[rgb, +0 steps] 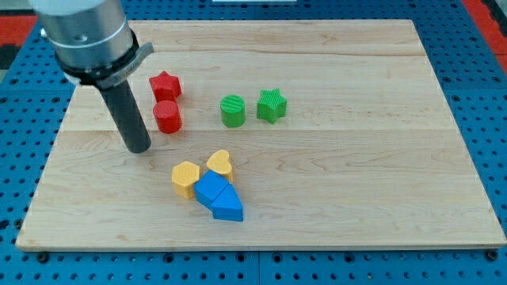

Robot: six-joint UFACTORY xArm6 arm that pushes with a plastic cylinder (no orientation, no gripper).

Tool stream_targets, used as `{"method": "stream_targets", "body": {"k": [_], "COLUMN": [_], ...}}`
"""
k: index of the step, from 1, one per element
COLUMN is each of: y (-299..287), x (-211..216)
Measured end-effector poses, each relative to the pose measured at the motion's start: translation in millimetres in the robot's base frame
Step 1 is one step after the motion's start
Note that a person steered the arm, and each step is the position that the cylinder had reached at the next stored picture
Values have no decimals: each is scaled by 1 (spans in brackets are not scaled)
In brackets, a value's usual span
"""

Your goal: Push the red blocks to the left of the green blocks

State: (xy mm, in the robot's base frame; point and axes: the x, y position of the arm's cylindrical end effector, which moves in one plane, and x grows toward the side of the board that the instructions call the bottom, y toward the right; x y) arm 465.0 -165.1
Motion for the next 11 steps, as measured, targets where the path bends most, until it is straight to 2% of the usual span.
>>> {"method": "stream_targets", "body": {"k": [3, 5, 6, 8, 9, 10, 11], "y": [16, 93, 85, -24, -54, -34, 3], "x": [-47, -49, -49, -57, -88, -111, -115]}}
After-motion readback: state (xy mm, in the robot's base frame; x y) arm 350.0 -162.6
